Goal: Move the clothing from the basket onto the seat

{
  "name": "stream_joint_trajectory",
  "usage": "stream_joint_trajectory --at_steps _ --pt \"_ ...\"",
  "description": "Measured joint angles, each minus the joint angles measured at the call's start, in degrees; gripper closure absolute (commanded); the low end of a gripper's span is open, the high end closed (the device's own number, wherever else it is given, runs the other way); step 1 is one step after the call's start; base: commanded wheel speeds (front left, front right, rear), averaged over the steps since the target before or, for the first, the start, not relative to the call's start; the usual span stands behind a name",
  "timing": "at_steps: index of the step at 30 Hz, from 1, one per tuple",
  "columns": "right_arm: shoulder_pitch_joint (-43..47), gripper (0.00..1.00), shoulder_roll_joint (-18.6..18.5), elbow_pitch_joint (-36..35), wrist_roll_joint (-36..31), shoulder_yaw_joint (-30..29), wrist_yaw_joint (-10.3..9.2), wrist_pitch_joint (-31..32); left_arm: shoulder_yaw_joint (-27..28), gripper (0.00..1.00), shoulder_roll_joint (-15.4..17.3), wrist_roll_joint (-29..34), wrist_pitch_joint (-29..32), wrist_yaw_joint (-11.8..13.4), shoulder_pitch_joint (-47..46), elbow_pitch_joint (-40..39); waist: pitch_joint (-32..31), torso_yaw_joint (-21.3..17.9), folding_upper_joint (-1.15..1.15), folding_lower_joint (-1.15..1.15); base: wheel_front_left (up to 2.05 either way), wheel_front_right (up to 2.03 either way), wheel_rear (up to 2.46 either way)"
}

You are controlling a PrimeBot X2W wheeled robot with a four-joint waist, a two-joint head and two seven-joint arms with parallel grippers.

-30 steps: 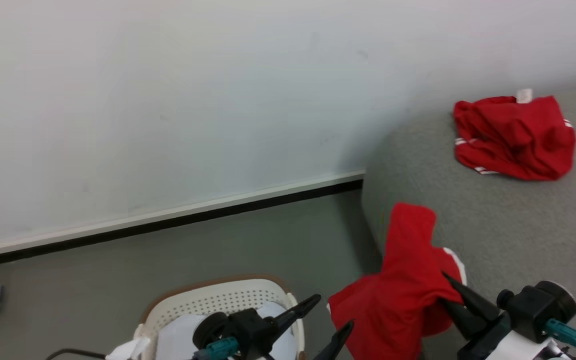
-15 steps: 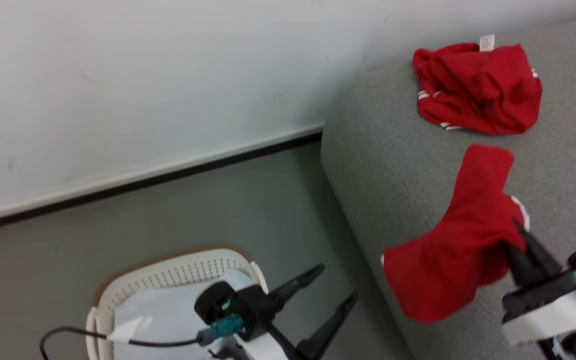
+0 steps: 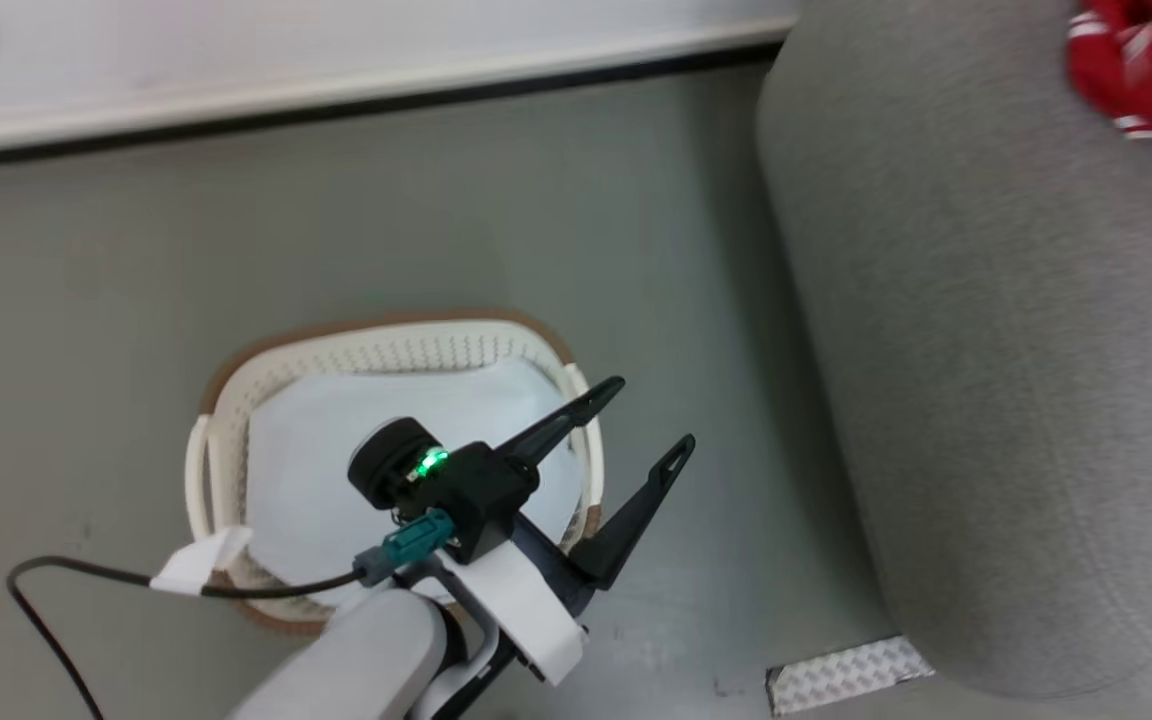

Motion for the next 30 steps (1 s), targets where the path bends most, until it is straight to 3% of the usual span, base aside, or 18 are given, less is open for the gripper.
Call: stream_joint_trajectory --at_steps 5,10,16,21,22,24,30 --pt "-13.79 1.00 -6.56 6.58 -2.60 -10.50 0.00 4.22 0.55 0.00 -0.31 0.13 -1.43 0.93 -0.43 0.04 5.62 4.35 0.00 0.00 0.00 0.00 0.00" --pt "-19.69 1.00 -11.04 14.59 -8.08 -16.74 -0.01 5.23 0.93 0.00 -0.10 0.13 -2.69 1.76 -0.04 0.29 10.48 8.94 0.00 0.00 0.00 0.00 0.00" --pt "-19.34 1.00 -10.48 25.31 -16.15 -27.87 0.00 2.61 1.48 0.00 0.91 0.08 -3.41 2.93 1.93 0.27 14.75 13.01 0.00 -0.01 0.00 0.00 0.00" --pt "-16.11 1.00 -4.78 32.53 -22.98 -34.50 0.00 -0.33 1.53 0.00 1.70 -0.12 -3.56 3.56 3.32 0.30 15.63 13.98 0.00 -0.01 0.00 0.00 0.00" --pt "-15.97 0.87 -3.89 33.27 -23.75 -35.06 0.00 -1.22 1.74 0.00 1.71 -0.20 -3.61 3.88 3.45 0.29 15.32 13.85 0.00 -0.01 0.00 0.00 0.00" --pt "-15.69 0.00 -3.02 34.45 -25.64 -35.55 0.00 -2.75 2.04 0.00 1.79 -0.49 -3.83 4.08 3.61 0.29 14.40 13.51 0.00 -0.02 0.00 0.00 0.00" --pt "-12.44 0.00 -0.92 37.24 -28.67 -31.52 0.00 -5.79 3.50 0.00 2.14 -2.27 -4.59 4.66 4.74 1.16 10.26 12.03 0.00 -0.02 0.00 0.00 0.00"
